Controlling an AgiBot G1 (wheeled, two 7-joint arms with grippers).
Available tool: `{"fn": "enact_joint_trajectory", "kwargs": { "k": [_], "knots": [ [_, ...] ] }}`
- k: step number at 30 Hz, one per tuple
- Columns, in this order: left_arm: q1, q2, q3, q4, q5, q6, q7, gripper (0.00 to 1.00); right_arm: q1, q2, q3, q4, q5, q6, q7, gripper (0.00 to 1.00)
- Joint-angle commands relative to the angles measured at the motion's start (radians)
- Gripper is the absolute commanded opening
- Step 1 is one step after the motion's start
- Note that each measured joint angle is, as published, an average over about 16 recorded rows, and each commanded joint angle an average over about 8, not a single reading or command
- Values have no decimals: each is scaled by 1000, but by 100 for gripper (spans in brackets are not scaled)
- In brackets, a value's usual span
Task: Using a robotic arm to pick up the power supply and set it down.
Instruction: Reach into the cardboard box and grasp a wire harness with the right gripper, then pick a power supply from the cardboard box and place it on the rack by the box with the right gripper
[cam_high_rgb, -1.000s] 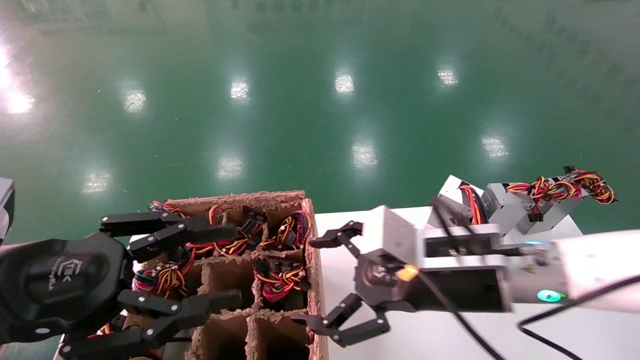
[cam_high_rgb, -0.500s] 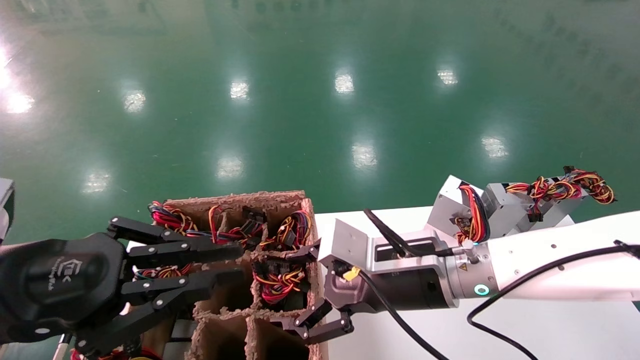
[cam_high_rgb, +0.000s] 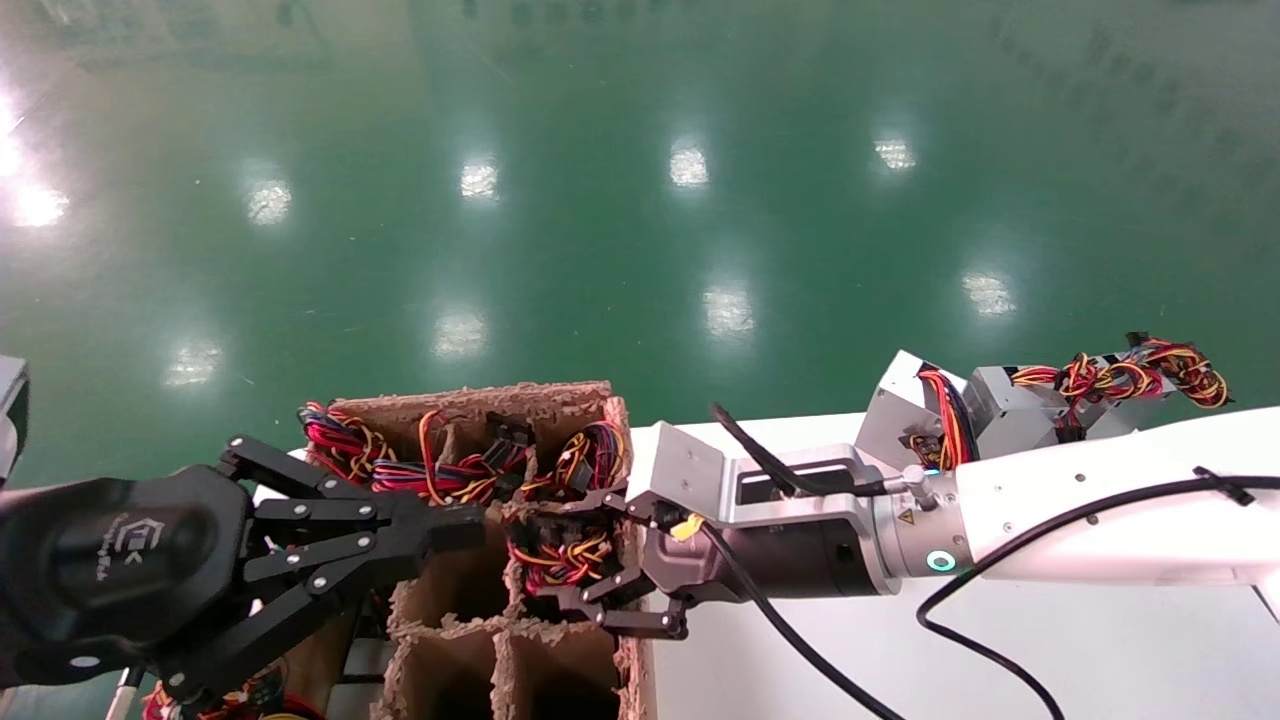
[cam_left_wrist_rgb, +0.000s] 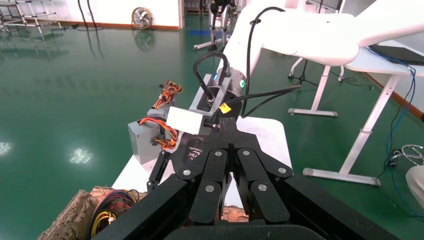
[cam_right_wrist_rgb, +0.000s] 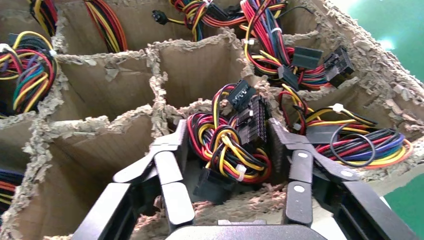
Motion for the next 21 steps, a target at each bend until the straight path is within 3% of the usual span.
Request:
{"fn": "enact_joint_trajectory", "kwargs": {
  "k": [1, 21],
  "knots": [
    [0, 0, 0, 0, 0, 0, 0, 0, 0, -2, -1, -1, -6, 5, -1, 0],
    [0, 0, 0, 0, 0, 0, 0, 0, 5, 14, 14, -11, 15, -1, -6, 0]
  ]
}}
